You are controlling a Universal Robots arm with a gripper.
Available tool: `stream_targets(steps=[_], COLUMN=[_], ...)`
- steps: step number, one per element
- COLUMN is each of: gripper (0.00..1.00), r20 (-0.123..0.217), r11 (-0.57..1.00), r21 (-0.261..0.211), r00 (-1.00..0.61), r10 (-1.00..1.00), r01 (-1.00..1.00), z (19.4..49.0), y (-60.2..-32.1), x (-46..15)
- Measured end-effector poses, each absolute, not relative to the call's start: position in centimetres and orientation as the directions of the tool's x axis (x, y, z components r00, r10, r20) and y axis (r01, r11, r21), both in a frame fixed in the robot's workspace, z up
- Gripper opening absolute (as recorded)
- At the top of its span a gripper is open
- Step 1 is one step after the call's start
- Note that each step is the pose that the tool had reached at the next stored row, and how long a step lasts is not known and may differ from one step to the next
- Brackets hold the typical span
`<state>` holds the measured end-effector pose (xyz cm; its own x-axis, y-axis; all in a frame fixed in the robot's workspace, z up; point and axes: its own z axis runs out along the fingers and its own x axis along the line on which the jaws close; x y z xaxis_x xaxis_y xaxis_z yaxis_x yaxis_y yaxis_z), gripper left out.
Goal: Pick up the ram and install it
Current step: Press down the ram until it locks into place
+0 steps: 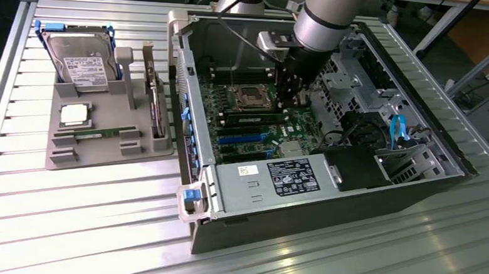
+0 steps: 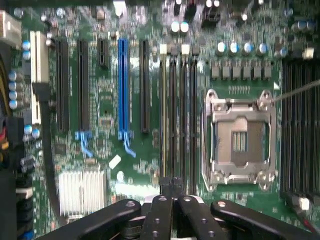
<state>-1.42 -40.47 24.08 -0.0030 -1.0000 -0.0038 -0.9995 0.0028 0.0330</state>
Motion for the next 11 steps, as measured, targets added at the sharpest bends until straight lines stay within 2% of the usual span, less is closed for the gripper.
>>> stream_targets(steps=[11], gripper=[0.1], r20=[-0.004], r11=[0.003], r21=[0.029], r00=[-0.003], r10=[-1.0], r01=[-1.0], z=[23.3], y=[-40.5], x=[-7.9])
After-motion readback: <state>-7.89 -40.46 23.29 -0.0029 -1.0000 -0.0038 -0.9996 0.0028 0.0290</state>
